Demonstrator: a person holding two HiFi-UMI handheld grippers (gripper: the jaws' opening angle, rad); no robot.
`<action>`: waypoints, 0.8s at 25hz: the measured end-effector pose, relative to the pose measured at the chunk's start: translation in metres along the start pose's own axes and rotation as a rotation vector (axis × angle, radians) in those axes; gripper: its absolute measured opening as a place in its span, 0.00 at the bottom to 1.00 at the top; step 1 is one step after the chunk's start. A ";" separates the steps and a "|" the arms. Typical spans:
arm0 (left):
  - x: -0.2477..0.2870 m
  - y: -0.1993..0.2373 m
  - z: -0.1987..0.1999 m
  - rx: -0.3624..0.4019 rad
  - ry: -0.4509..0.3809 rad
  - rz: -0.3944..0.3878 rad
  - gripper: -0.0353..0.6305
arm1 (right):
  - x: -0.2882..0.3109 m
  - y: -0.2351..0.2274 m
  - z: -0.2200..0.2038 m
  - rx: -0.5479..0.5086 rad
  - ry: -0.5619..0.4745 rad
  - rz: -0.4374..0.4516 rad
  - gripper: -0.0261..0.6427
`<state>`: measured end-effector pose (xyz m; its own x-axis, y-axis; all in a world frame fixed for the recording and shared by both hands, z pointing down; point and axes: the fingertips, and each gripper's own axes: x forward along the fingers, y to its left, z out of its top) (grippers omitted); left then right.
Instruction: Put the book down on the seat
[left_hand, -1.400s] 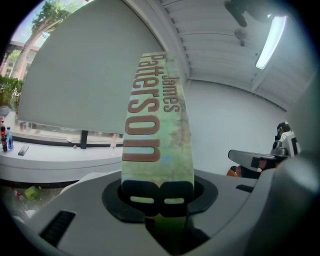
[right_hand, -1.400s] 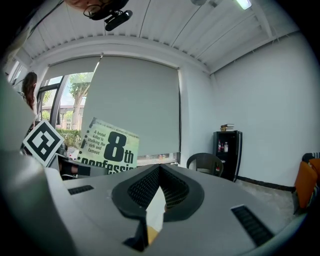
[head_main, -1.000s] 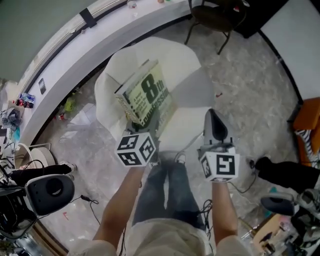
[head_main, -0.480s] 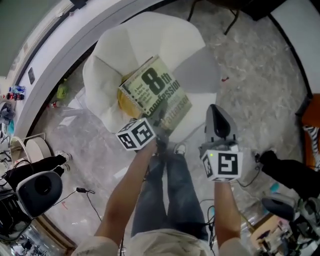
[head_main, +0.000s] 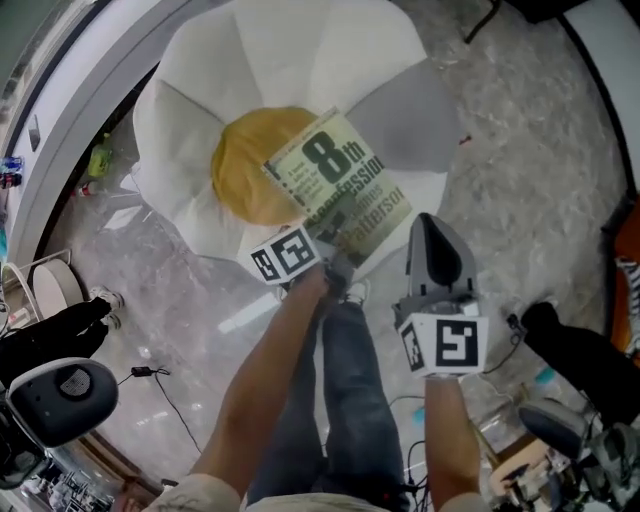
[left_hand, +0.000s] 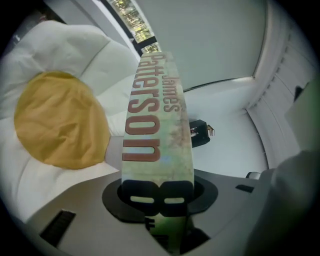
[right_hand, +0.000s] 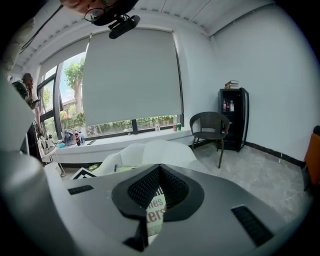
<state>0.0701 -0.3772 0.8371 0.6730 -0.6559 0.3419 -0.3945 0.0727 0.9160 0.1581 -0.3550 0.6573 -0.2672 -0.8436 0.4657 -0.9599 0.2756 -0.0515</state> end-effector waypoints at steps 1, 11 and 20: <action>0.006 0.009 -0.005 -0.034 0.001 -0.008 0.31 | 0.004 -0.001 -0.008 0.013 0.005 0.003 0.04; 0.053 0.079 -0.022 -0.282 -0.062 -0.077 0.31 | 0.035 -0.017 -0.072 0.025 -0.002 -0.001 0.04; 0.080 0.118 -0.031 -0.377 -0.040 -0.088 0.31 | 0.045 -0.017 -0.110 0.056 0.004 -0.001 0.04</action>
<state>0.0966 -0.3980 0.9791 0.6666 -0.6999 0.2566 -0.0735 0.2809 0.9569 0.1720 -0.3470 0.7761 -0.2663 -0.8418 0.4695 -0.9634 0.2488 -0.1004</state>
